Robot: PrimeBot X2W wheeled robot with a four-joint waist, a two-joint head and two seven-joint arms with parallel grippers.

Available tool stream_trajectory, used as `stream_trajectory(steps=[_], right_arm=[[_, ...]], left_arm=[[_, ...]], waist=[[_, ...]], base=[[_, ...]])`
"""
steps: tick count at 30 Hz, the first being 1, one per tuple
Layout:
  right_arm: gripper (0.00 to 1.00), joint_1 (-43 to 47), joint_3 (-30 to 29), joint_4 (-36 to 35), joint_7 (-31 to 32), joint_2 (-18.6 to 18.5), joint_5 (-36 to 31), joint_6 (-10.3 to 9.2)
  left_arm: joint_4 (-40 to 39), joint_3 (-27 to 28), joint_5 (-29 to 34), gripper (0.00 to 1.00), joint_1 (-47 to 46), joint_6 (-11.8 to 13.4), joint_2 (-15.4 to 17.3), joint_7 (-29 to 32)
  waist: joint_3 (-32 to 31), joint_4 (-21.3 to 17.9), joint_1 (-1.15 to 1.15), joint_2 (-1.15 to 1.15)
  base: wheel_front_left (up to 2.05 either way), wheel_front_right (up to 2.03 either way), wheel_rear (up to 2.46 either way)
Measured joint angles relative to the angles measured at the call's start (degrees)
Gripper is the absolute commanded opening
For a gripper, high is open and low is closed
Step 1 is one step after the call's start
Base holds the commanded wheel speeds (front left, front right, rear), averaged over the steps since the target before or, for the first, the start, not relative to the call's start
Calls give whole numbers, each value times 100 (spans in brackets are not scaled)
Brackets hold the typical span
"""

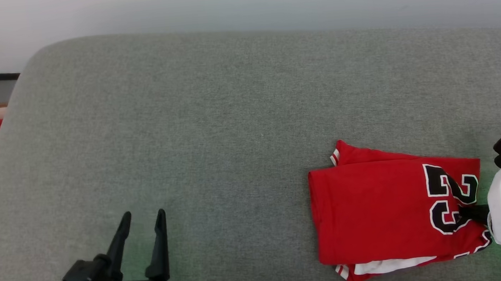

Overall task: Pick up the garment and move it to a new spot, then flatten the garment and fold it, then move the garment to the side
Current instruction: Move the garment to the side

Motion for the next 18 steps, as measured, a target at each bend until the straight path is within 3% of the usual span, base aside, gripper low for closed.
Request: stream_trajectory(steps=[8, 18], right_arm=[[0, 37, -227, 19, -560, 71, 199, 2], [0, 94, -779, 169, -1349, -513, 143, -2]], left_arm=[[-162, 190, 192, 100, -20, -48, -104, -13], [-606, 100, 356, 100, -218, -77, -18, -16]], waist=[[-44, -249, 0, 0], [16, -957, 0, 0]], base=[[0, 0, 0], [0, 0, 0]])
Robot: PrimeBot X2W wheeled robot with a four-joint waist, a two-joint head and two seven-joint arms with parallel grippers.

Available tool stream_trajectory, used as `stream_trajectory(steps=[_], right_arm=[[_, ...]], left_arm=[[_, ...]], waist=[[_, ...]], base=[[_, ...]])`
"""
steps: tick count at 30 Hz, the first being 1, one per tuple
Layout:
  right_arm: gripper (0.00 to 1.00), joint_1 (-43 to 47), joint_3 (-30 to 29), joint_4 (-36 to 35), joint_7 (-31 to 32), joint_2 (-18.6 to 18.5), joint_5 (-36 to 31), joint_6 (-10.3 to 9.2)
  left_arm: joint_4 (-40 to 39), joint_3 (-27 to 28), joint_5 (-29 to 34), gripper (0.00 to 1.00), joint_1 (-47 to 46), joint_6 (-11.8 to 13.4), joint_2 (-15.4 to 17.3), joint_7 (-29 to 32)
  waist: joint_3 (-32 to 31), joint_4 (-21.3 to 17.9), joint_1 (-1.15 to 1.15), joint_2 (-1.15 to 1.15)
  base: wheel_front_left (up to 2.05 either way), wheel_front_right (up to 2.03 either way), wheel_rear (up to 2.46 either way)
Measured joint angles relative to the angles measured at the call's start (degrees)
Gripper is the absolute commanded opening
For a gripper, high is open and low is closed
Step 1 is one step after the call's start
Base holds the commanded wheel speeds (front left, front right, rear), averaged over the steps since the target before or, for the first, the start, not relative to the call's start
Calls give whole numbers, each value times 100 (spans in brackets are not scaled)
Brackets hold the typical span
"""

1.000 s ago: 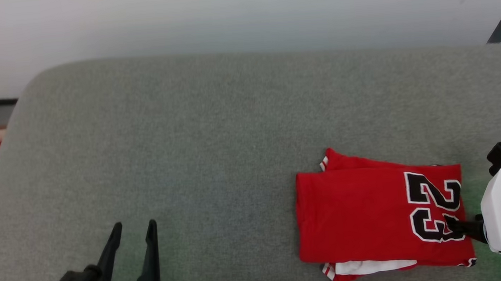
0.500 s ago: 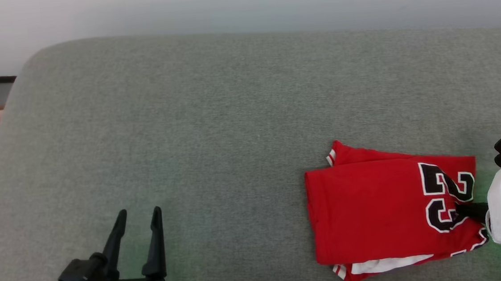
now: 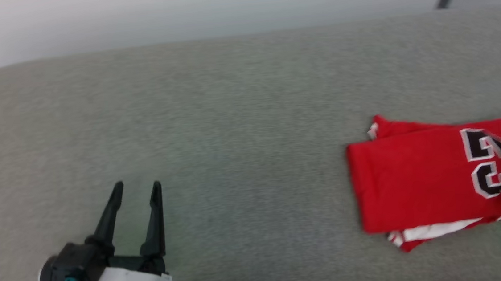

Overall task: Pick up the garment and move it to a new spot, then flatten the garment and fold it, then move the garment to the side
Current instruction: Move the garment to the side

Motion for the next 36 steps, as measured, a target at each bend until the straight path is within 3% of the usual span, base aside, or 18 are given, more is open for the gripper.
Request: stream_trajectory(steps=[10, 15, 27, 36], right_arm=[[0, -347, -636, 786, -712, -131, 5, 0], [0, -654, -655, 1179, -1123, -77, -100, 0], [0, -2030, -234, 2526, -1917, -208, -1191, 0], [0, -2440, 22, 3351, -2323, -127, -1278, 0]], left_arm=[[-229, -381, 205, 100, -505, -3, 311, 0], [-241, -457, 225, 100, -693, -4, 445, 0], [-431, -410, 289, 100, -949, -4, 793, 0], [-531, -386, 363, 100, -1027, -4, 820, 0]], waist=[[243, -764, 0, 0], [471, -969, 0, 0], [1020, -1090, 0, 0], [1115, -1071, 0, 0]], base=[[0, 0, 0], [0, 0, 0], [0, 0, 0], [0, 0, 0]])
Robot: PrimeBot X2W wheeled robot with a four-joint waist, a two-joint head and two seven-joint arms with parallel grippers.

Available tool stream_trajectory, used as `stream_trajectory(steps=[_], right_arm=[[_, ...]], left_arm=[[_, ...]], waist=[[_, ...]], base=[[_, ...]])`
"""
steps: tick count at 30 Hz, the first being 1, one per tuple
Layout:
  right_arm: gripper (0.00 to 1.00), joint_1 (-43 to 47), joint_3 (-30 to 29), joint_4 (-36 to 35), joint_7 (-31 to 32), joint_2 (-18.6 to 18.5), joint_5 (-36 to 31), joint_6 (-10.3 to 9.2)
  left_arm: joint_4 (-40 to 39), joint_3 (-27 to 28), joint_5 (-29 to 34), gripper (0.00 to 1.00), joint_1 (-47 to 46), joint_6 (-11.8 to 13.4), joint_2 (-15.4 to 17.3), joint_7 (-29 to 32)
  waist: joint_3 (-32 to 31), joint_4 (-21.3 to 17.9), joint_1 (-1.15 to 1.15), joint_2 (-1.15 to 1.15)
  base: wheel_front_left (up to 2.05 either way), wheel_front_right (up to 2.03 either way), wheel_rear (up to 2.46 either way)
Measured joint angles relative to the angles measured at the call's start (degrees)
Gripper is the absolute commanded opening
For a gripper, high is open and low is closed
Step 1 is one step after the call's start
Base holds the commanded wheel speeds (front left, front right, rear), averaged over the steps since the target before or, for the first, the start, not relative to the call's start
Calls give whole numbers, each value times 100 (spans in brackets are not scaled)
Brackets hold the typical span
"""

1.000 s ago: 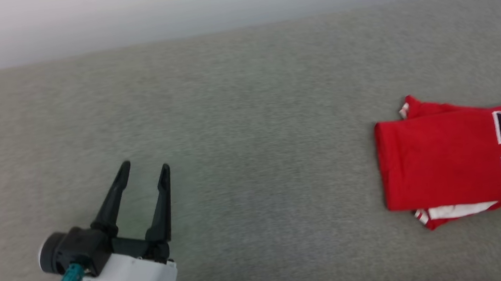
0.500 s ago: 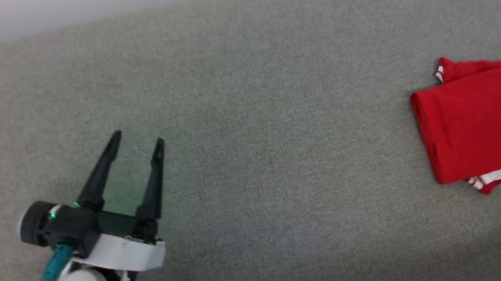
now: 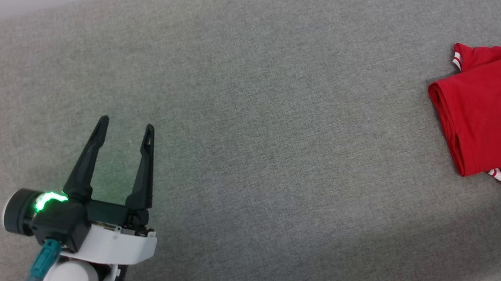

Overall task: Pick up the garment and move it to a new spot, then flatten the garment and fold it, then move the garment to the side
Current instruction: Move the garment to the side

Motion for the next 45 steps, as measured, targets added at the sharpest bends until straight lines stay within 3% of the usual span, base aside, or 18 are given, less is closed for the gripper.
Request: stream_trajectory(steps=[9, 10, 11, 12, 18, 25, 37, 45], right_arm=[[0, -237, 363, 394, -307, 25, 59, 0], [23, -270, 404, 421, -365, 29, 55, 0], [58, -295, 426, 463, -432, 27, 43, 0], [100, -332, 441, 512, -475, 26, 43, 0], [100, -353, 666, 595, -627, -135, 52, 0], [100, -30, 1098, 160, -834, -218, 178, 0], [100, 944, 1949, -1101, -1459, 421, 342, 0], [100, 1669, 1847, -1426, -2198, 862, 396, 0]], left_arm=[[-9, 0, 38, 100, -8, 0, 30, 0], [-8, 3, 53, 100, -10, 0, 31, 0], [-1, 9, 63, 100, -10, 3, 31, 0], [10, 19, 63, 100, -10, 11, 27, 0], [120, 78, 37, 100, 46, 36, -133, 0], [393, 148, -77, 100, 328, 34, -339, 0], [803, 430, -176, 100, 1065, 26, -543, -1], [1224, 519, -265, 100, 1366, 8, -558, 0]], waist=[[39, 19, 0, 0], [41, 21, 0, 0], [35, 22, 0, 0], [21, 24, 0, 0], [-215, 82, 0, 0], [-703, 274, 0, 0], [-1566, 953, 0, 0], [-2130, 1358, 0, 0]], base=[[0, 0, 0], [0, 0, 0], [0, 0, 0], [0, 0, 0], [0, 0, 0], [0, 0, 0], [0, 0, 0], [0, 0, 0]])
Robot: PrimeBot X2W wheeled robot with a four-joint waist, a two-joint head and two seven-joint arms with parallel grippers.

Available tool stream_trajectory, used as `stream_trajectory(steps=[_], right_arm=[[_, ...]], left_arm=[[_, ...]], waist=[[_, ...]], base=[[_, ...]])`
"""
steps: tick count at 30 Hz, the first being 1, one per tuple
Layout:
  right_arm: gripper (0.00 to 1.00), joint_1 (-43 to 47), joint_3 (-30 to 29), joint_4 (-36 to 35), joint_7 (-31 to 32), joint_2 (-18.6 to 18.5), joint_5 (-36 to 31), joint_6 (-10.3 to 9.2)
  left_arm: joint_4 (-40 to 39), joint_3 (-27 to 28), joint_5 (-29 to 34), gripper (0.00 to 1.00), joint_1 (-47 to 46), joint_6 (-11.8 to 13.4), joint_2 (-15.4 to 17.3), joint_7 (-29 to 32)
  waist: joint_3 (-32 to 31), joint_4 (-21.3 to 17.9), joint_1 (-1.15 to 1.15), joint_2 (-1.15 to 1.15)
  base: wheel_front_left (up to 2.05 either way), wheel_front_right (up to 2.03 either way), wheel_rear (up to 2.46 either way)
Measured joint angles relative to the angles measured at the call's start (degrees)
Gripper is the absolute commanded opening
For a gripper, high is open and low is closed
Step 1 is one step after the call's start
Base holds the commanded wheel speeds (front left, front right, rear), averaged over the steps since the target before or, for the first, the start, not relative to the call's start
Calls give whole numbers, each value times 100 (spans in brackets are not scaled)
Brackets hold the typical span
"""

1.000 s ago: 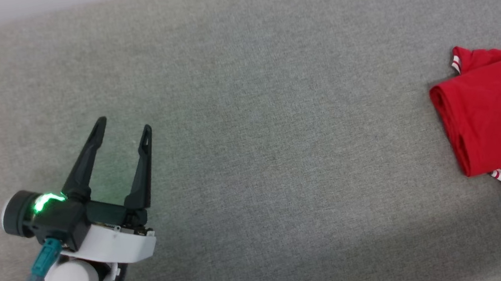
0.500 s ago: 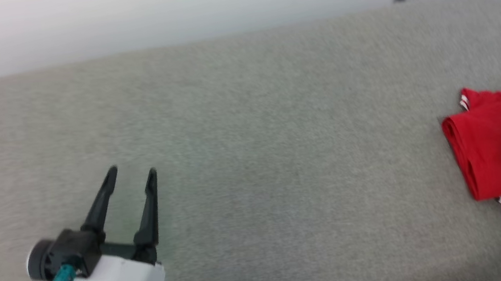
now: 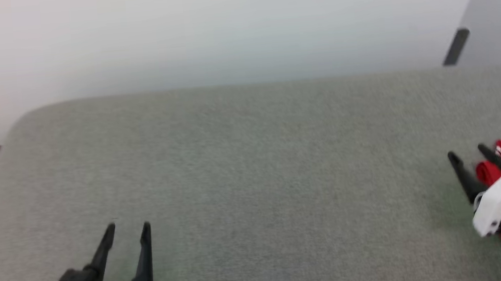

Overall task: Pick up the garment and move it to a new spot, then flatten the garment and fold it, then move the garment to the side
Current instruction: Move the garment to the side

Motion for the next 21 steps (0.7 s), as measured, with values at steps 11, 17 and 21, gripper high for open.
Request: stream_trajectory(steps=[11, 17, 21], right_arm=[[100, 1162, -656, -561, -828, 590, -402, 0], [100, 1930, -1348, -1176, -909, 773, -843, 0], [100, 2412, -1764, -1694, -861, 921, -1143, 0]], left_arm=[[437, 81, -181, 100, 264, -1, 104, 0], [435, 109, -216, 100, 465, -1, 114, 0], [343, 149, -216, 100, 637, -2, 112, 0]], waist=[[-590, 352, 0, 0], [-767, 366, 0, 0], [-829, 341, 0, 0]], base=[[0, 0, 0], [0, 0, 0], [0, 0, 0]])
